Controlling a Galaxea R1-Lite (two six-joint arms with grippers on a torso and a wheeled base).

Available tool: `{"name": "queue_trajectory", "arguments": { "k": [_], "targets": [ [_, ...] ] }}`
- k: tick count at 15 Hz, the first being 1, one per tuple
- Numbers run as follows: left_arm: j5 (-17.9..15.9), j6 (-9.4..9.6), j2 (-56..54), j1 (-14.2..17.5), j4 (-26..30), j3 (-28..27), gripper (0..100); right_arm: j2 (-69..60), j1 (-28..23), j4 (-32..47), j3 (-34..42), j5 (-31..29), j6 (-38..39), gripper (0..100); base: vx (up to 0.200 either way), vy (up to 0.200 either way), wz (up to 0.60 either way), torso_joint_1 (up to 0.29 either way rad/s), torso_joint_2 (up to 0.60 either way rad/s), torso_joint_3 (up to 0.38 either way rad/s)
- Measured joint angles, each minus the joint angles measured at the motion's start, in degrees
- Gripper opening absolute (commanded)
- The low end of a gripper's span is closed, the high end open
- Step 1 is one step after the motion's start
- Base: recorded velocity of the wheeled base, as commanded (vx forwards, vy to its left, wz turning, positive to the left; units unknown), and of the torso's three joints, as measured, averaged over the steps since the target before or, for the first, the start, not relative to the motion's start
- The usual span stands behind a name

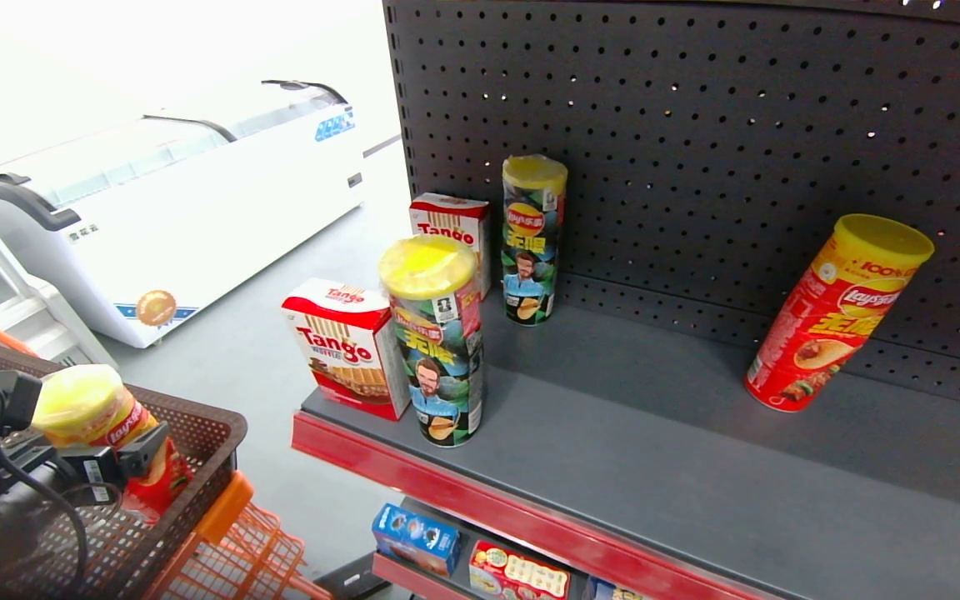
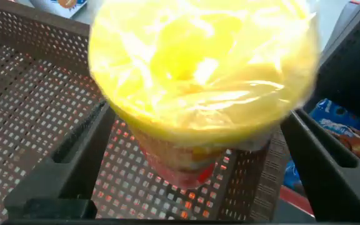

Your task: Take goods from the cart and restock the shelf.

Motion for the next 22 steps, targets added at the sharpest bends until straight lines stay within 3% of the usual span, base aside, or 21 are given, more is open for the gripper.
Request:
{"name": "queue_trajectory", "arguments": {
  "k": [6,7,11,15,20,22],
  "targets": [
    [0.0,-0.10,7.3,1.2,-2.6,-0.9,100,0.0,0.0,0.0,0.0,0.0,0.0,100,0.000,0.000,0.00,0.000,0.00,0.000],
    [0.0,-0.16,7.9,1.3,-2.9,-1.3,0,0.0,0.0,0.0,0.0,0.0,0.0,100,0.000,0.000,0.00,0.000,0.00,0.000],
    [0.1,0.45,9.4,0.9,-2.5,-3.1,0,0.0,0.0,0.0,0.0,0.0,0.0,100,0.000,0.000,0.00,0.000,0.00,0.000],
    [0.2,6.00,9.7,0.8,-2.8,-4.5,0,0.0,0.0,0.0,0.0,0.0,0.0,100,0.000,0.000,0.00,0.000,0.00,0.000],
    [-0.6,5.97,6.7,0.3,-0.6,-8.3,0,0.0,0.0,0.0,0.0,0.0,0.0,100,0.000,0.000,0.00,0.000,0.00,0.000],
    [-1.1,5.91,2.2,-0.4,6.0,-10.4,0,0.0,0.0,0.0,0.0,0.0,0.0,100,0.000,0.000,0.00,0.000,0.00,0.000]
  ]
}}
